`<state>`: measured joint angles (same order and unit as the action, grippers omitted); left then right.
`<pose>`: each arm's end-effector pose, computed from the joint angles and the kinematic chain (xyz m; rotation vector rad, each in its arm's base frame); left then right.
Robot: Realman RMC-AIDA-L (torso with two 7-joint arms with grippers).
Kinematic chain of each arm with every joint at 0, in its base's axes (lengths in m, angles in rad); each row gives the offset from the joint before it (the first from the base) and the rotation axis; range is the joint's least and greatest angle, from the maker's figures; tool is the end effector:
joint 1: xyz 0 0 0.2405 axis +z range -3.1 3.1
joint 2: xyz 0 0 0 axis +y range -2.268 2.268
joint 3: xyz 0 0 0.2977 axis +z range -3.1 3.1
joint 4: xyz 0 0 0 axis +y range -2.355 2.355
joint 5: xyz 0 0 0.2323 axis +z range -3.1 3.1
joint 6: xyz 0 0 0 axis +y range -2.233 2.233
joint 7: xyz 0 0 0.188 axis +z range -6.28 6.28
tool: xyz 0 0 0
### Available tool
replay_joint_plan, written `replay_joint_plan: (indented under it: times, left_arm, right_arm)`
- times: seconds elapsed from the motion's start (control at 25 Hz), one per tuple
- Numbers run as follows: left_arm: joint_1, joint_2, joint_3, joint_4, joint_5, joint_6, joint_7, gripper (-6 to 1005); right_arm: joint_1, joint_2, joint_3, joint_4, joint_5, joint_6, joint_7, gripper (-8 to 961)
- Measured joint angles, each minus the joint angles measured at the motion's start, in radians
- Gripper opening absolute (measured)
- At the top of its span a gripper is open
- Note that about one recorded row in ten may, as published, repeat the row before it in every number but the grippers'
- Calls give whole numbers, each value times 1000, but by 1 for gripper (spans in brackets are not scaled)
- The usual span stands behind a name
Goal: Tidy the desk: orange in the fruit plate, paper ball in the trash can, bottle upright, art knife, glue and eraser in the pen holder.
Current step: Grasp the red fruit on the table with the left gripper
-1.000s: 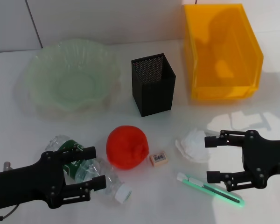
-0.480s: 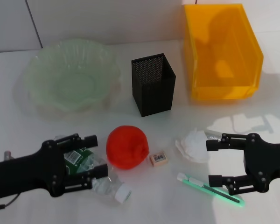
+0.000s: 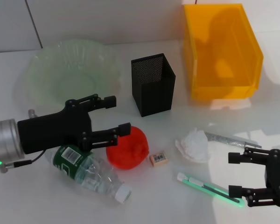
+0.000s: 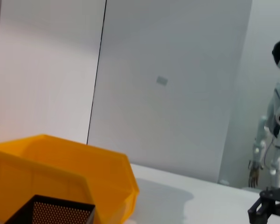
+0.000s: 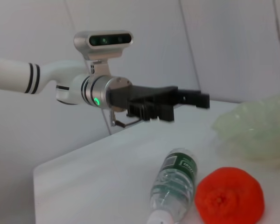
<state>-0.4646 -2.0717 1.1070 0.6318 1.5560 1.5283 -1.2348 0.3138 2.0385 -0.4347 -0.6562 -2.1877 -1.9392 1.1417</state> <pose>-0.2444 0.3607 -0.0856 -2.7798 -0.3846 -0.9459 0.3553 0.2606 -0.0180 -2.7780 0.5917 0.8214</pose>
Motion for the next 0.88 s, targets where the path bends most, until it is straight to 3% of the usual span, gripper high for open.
replay_joint_plan:
  times: [0.08, 0.12, 0.2, 0.32, 0.88]
  left_arm:
    - [-9, -2, 22, -1, 0, -24, 0, 812]
    - [-31, -6, 105, -1, -5, -108, 0, 812]
    - [-34, -7, 121, -1, -5, -122, 0, 812]
    - [-45, -7, 233, 2, -7, -228, -5, 813]
    - [-41, -8, 398, -3, -9, -450, -9, 812]
  right_arm:
    - [-13, -1, 18, 0, 0, -1, 0, 825]
    - [-17, -3, 27, 0, 0, -2, 0, 825]
    - [-29, -6, 52, 0, 0, -3, 0, 825]
    - [-43, -9, 93, 0, 0, -4, -2, 826]
    - [-32, -11, 103, -2, 2, -6, -3, 825]
